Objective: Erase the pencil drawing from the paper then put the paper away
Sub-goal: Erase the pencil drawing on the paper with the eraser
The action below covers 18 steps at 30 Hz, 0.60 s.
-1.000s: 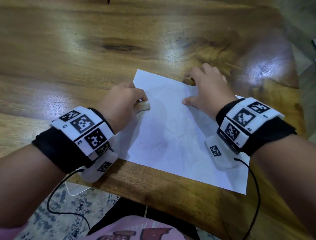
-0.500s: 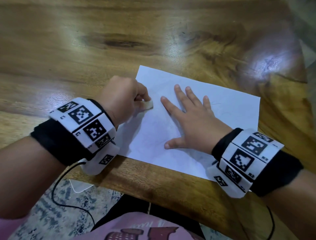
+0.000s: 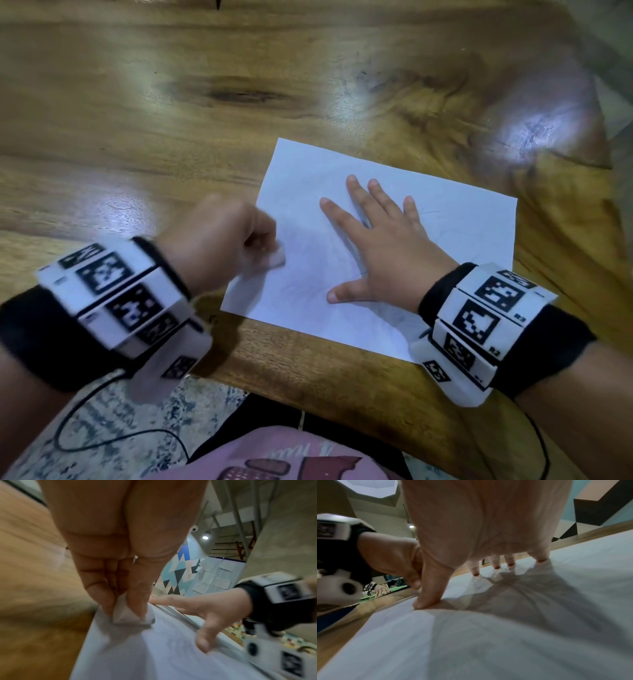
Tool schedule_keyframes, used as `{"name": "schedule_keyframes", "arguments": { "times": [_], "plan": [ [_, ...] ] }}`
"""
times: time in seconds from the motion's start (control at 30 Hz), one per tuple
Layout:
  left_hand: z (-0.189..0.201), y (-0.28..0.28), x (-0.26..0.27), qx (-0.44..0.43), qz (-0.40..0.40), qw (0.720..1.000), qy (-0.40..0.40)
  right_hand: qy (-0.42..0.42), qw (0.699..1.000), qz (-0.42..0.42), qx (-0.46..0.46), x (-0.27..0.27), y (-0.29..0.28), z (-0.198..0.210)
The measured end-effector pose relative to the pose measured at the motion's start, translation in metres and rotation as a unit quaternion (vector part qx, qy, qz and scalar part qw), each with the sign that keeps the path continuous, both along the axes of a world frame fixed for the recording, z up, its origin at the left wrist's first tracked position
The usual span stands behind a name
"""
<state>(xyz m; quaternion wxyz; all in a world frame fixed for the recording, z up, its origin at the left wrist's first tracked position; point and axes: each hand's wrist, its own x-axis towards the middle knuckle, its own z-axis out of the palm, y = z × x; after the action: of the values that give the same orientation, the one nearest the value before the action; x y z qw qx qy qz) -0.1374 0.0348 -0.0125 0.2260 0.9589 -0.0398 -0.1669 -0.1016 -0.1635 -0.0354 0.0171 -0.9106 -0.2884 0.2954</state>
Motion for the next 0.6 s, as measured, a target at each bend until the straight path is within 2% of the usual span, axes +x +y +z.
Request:
{"name": "schedule_keyframes", "arguments": {
  "times": [0.07, 0.17, 0.23, 0.3, 0.4, 0.47, 0.6],
  "plan": [
    [0.0, 0.003, -0.003, -0.009, 0.005, 1.0, 0.027, 0.003, 1.0, -0.002, 0.004, 0.0, 0.0, 0.0],
    [-0.004, 0.0, 0.025, -0.013, 0.052, 0.998, -0.04, 0.006, 1.0, -0.011, 0.014, 0.0, 0.0, -0.001],
    [-0.005, -0.006, 0.035, -0.007, 0.067, 0.997, -0.046, 0.007, 1.0, -0.012, 0.017, 0.0, 0.0, -0.001],
    [-0.003, -0.007, 0.023, -0.003, 0.048, 0.998, -0.044, 0.007, 1.0, -0.015, 0.019, 0.0, 0.0, -0.001],
    [0.001, -0.004, -0.006, -0.012, 0.0, 1.0, 0.024, 0.004, 1.0, -0.012, 0.016, 0.0, -0.001, -0.001],
    [0.001, -0.002, -0.003, -0.021, 0.001, 0.999, 0.034, 0.001, 1.0, -0.01, 0.015, 0.0, 0.0, -0.002],
    [-0.003, -0.012, 0.037, -0.028, 0.062, 0.996, -0.06, -0.002, 1.0, -0.013, 0.017, 0.0, -0.001, -0.002]
  ]
}}
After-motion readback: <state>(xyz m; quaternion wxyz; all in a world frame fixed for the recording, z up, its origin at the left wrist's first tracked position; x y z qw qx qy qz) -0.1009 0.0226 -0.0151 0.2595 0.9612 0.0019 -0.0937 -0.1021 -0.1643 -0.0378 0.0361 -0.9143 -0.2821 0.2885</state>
